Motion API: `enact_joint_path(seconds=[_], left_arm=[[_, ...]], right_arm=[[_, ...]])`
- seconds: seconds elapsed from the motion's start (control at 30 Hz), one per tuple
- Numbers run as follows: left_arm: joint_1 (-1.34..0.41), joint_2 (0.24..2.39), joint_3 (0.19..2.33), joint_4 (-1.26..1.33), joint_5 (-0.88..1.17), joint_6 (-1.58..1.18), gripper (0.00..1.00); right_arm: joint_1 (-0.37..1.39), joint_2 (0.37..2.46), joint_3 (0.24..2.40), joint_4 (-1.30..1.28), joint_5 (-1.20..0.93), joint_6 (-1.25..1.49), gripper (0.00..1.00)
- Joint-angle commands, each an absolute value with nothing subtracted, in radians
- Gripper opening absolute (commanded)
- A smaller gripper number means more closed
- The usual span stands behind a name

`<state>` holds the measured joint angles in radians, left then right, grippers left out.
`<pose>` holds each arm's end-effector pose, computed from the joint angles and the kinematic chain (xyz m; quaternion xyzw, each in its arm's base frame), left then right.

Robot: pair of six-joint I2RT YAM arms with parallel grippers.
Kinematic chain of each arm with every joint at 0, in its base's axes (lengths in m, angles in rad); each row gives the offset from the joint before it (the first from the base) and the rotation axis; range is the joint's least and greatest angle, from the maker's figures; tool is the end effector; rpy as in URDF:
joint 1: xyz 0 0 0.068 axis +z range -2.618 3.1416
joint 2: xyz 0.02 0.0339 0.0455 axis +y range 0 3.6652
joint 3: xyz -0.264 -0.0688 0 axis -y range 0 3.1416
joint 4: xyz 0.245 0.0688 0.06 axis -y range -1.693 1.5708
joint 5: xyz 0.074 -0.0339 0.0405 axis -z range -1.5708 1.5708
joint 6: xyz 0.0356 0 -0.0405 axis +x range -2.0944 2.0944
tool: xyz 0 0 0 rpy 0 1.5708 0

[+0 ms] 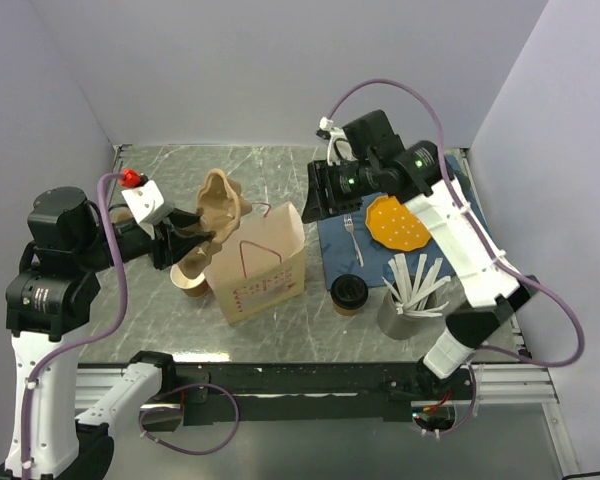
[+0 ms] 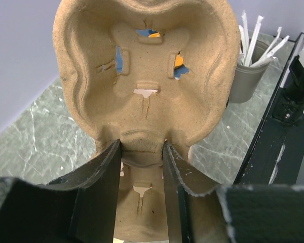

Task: Pack the takeout coffee

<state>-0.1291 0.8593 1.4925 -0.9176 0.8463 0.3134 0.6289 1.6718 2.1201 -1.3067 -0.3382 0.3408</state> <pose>0.0990 -0.0397 0.4794 0.4004 0.6578 -0.2769 0.5748 0.2451 0.1929 0.4550 -0.1907 0.9059 0.2998 0.2306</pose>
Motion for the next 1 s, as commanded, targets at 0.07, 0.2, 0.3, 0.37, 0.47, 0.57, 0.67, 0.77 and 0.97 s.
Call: enact_joint_path(seconds=[0.07,0.2,0.3,0.37,0.47,0.57,0.67,0.77,0.97], left_arm=[[-0.133,0.877,1.56,-0.888,0.744,0.235,0.34],[-0.135,0.888,1.582,-0.922,0.747,0.254,0.31],[-0.137,0.88,1.585,-0.911,0.745,0.242,0.32],[-0.137,0.882,1.583,-0.916,0.755,0.247,0.32],[-0.138,0.877,1.563,-0.902,0.762,0.233,0.32],[-0.138,0.874,1.559,-0.902,0.765,0.236,0.32],[-0.138,0.876,1.552,-0.897,0.758,0.239,0.32],[-0.138,0.884,1.549,-0.893,0.764,0.226,0.32],[-0.138,0.893,1.549,-0.874,0.793,0.199,0.3]], right_arm=[[0.63,1.369,1.751,-0.798,-0.676,0.025,0.59],[0.664,1.185,1.516,-0.429,-0.744,-0.135,0.63],[0.681,1.146,1.454,-0.298,-0.816,-0.187,0.63],[0.715,1.183,1.485,-0.336,-0.857,-0.225,0.63],[0.804,1.233,1.531,-0.394,-0.81,-0.336,0.64],[0.851,1.267,1.543,-0.379,-0.779,-0.373,0.65],[0.87,1.298,1.549,-0.382,-0.762,-0.403,0.64],[0.88,1.327,1.557,-0.39,-0.726,-0.433,0.61],[0.905,1.348,1.54,-0.368,-0.66,-0.457,0.61]])
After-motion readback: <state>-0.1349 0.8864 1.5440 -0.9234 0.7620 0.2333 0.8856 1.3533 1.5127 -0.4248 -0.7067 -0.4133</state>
